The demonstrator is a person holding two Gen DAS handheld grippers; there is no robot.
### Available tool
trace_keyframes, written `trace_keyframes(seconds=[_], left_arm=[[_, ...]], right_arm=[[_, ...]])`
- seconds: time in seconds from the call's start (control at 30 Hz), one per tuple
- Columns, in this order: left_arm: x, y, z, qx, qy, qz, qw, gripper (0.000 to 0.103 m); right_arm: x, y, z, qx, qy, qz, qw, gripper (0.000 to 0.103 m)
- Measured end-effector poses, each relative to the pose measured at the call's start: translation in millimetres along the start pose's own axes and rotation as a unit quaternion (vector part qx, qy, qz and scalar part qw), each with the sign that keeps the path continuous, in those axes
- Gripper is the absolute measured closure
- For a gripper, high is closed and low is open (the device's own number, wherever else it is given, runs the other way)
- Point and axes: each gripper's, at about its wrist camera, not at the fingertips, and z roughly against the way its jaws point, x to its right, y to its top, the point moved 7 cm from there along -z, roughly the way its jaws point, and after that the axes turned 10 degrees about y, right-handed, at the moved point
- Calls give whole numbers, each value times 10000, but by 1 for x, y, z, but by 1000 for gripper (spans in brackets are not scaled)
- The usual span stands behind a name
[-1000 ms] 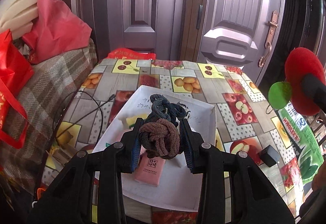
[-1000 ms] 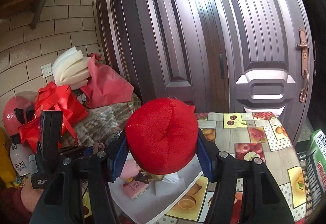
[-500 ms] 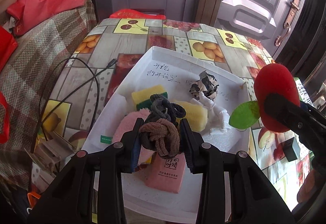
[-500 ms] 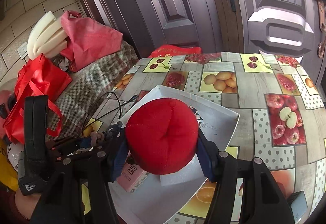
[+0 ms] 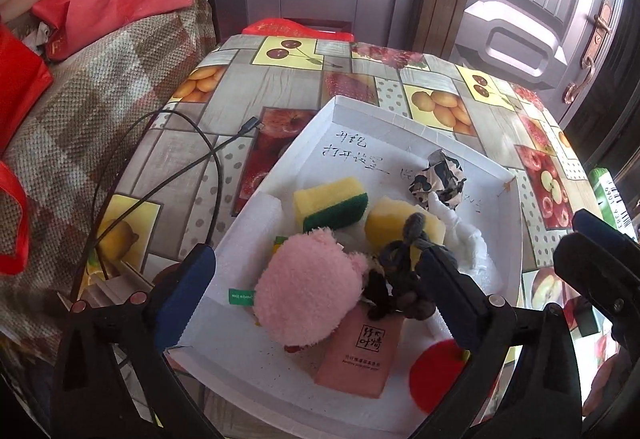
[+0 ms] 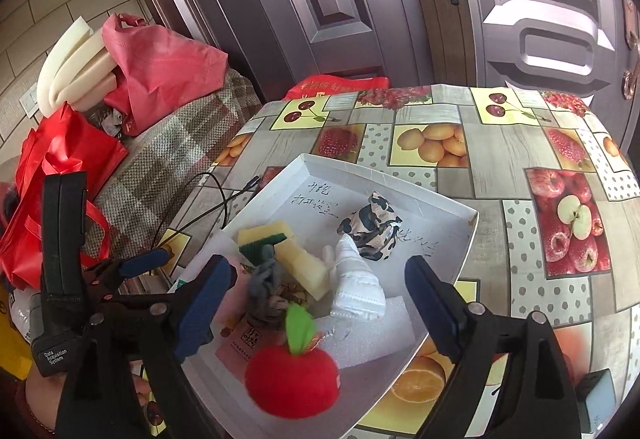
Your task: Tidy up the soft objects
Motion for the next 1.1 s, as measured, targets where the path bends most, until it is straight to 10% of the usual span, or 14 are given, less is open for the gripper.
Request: trace_keyframes(seconds=[0.67,1.1], left_arm=[[-8,-8,100,943,-182,290,9950,0],[5,-39,241,2027,-325,406,9779,0]], right_arm=[[-36,-1,91,1069,-259,549,9924,0],[-71,-8,243,2898,-1227,1138,9423,0]])
